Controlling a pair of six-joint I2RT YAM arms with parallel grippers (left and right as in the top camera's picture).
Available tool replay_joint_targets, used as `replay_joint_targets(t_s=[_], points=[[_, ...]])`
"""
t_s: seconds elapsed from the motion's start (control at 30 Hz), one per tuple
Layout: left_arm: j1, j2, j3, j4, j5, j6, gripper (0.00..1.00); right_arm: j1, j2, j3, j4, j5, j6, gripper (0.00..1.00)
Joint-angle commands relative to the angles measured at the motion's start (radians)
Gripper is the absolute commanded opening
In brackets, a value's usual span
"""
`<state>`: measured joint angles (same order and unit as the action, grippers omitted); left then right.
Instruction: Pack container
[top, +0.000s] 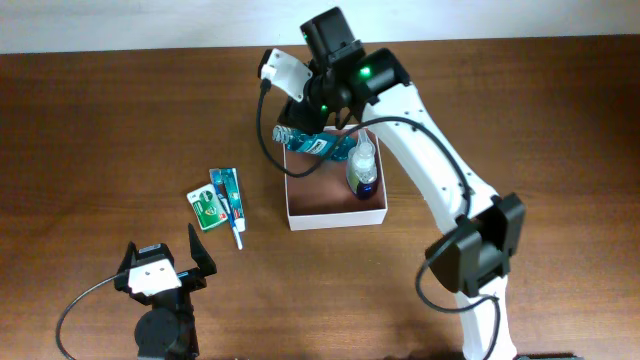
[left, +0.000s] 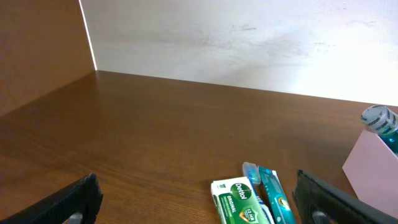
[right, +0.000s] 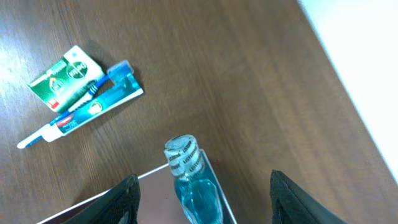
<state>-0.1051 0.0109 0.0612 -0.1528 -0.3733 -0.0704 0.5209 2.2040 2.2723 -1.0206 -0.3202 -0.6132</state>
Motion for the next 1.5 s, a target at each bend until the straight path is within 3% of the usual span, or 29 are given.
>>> replay_joint_targets(t_s=[0.0, 0.23, 0.87, 1.47], points=[[0.005, -0.006, -0.012, 0.003, 0.004, 0.019, 0.99, 0.025, 0.063, 0.015, 0.004, -0.017, -0.011, 0.6], [0.005, -0.006, -0.012, 0.003, 0.004, 0.019, 0.99, 0.05, 0.08, 0.015, 0.018, -0.017, -0.011, 0.68], [0.005, -0.006, -0.012, 0.003, 0.004, 0.019, 0.99, 0.062, 0.142, 0.01, 0.055, -0.017, -0.007, 0.78], [0.005, -0.006, -0.012, 0.003, 0.004, 0.019, 0.99, 0.059, 0.183, 0.009, 0.068, -0.009, -0.007, 0.73]])
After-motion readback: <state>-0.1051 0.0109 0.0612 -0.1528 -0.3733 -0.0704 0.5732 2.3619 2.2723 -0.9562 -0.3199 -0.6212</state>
